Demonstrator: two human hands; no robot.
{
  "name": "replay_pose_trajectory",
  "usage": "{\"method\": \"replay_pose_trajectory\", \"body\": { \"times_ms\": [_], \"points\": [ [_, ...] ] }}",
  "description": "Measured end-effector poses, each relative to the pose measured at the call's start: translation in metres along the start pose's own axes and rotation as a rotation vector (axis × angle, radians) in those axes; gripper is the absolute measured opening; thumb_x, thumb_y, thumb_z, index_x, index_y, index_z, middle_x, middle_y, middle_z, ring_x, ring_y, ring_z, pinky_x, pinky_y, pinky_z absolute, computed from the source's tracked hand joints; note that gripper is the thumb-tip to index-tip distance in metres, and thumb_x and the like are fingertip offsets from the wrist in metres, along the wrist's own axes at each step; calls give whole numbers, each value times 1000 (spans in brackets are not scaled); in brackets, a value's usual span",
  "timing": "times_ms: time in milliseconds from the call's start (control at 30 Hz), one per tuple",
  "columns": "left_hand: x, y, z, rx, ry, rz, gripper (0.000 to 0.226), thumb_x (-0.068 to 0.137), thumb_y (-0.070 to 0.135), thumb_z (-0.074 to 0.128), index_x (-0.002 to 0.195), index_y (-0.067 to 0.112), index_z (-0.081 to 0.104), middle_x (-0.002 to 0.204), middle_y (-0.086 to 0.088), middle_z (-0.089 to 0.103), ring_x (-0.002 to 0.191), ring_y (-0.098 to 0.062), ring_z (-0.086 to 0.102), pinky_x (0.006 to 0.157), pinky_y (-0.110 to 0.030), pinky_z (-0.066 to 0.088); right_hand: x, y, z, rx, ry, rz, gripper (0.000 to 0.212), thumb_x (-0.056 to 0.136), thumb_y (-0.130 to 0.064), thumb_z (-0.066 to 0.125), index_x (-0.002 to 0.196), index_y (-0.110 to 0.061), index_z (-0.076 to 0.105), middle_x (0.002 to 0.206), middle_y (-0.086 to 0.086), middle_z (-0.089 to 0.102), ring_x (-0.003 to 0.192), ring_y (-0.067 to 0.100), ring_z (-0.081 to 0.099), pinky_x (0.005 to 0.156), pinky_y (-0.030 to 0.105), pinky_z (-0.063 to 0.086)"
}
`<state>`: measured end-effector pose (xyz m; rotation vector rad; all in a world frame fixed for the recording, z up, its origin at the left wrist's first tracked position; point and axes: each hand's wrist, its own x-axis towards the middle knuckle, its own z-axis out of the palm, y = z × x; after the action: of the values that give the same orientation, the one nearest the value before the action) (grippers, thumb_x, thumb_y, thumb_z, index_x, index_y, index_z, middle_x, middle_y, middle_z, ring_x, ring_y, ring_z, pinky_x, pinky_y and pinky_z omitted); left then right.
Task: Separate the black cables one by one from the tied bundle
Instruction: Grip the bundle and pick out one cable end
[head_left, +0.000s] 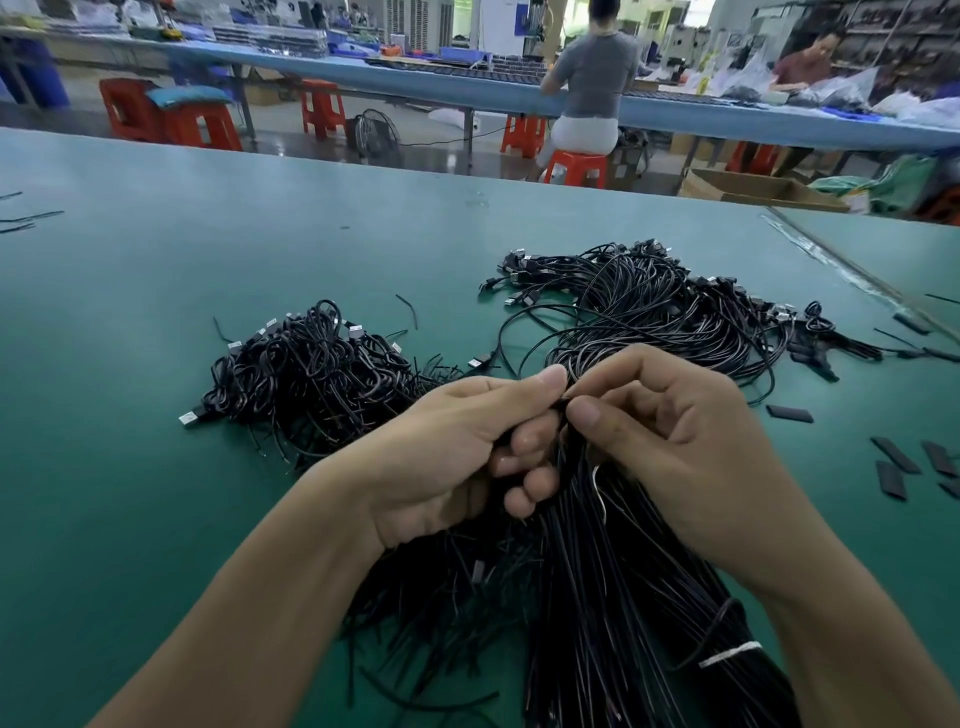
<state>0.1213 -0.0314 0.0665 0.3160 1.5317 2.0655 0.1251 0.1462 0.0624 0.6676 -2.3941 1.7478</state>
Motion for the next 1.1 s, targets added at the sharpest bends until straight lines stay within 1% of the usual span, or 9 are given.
{"method": "replay_pose_trajectory", "body": {
  "times_ms": [100, 233, 367, 533, 633, 767, 900, 1000, 1100],
  "points": [
    [4, -6, 0, 18, 54, 26, 45, 85, 45, 54, 48, 20, 46, 54, 1, 37, 59, -13, 51, 52, -20, 49, -1, -3, 3, -143, 34, -21, 6, 84, -31, 64, 90, -32, 65, 77, -3, 71, 65, 22, 63, 65, 49, 54],
    [8, -10, 2, -7, 71, 86, 50, 86, 48, 52, 44, 21, 51, 63, 3, 52, 63, -9, 54, 65, -24, 51, -2, -6, 7, -236, 106, -71, 4, 88, -29, 60, 92, -31, 62, 79, -9, 69, 70, 13, 65, 67, 42, 54],
    [9, -12, 5, -61, 3, 100, 47, 88, 53, 50, 67, 20, 75, 73, 0, 69, 72, -19, 72, 85, -56, 57, -2, -9, 13, -295, 186, -132, 8, 92, -20, 61, 88, -27, 61, 80, -13, 67, 74, 10, 64, 65, 28, 49],
    [6, -13, 6, 58, -62, 61, 43, 91, 52, 57, 100, 11, 65, 83, -10, 72, 68, -22, 69, 51, -28, 55, -2, -11, 9, -326, 248, -150, 17, 92, -11, 67, 85, -26, 65, 77, -13, 68, 66, 8, 64, 58, 18, 47],
    [6, -17, 2, 133, -43, 72, 15, 89, 29, 68, 79, 25, 58, 73, -3, 63, 49, -11, 55, 37, -16, 38, -1, -10, 8, -306, 245, -128, 18, 90, -12, 69, 84, -29, 66, 78, -17, 69, 66, 5, 66, 60, 15, 49],
    [10, -20, -2, 139, 18, 30, 31, 99, 32, 58, 73, 27, 42, 62, 4, 46, 38, -3, 33, 34, -11, 24, 0, -6, 8, -397, 246, -110, 16, 88, -14, 71, 88, -30, 70, 82, -21, 70, 84, 0, 66, 75, 12, 47],
    [15, -15, -14, 39, 321, 71, 31, 103, 32, 51, 77, 21, 40, 50, 9, 39, 34, -3, 26, 33, -11, 22, -3, -8, 9, -629, 347, -198, 20, 87, -25, 72, 105, -30, 69, 111, -16, 57, 112, 6, 49, 98, 6, 29],
    [13, -6, -24, -110, 498, 171, 36, 101, 30, 55, 72, 20, 35, 44, 8, 34, 32, -3, 23, 32, -11, 20, -4, -13, 11, -594, 337, -222, 6, 85, -32, 72, 88, -33, 66, 95, -19, 57, 95, 4, 53, 88, 11, 39],
    [11, -1, -23, -142, 570, 178, 40, 98, 41, 58, 74, 22, 32, 47, 10, 27, 33, -3, 18, 32, -12, 16, -5, -5, 13, -578, 8, 54, 7, 84, -35, 73, 84, -32, 67, 78, -17, 62, 73, 1, 60, 70, 24, 51]
  ]
}}
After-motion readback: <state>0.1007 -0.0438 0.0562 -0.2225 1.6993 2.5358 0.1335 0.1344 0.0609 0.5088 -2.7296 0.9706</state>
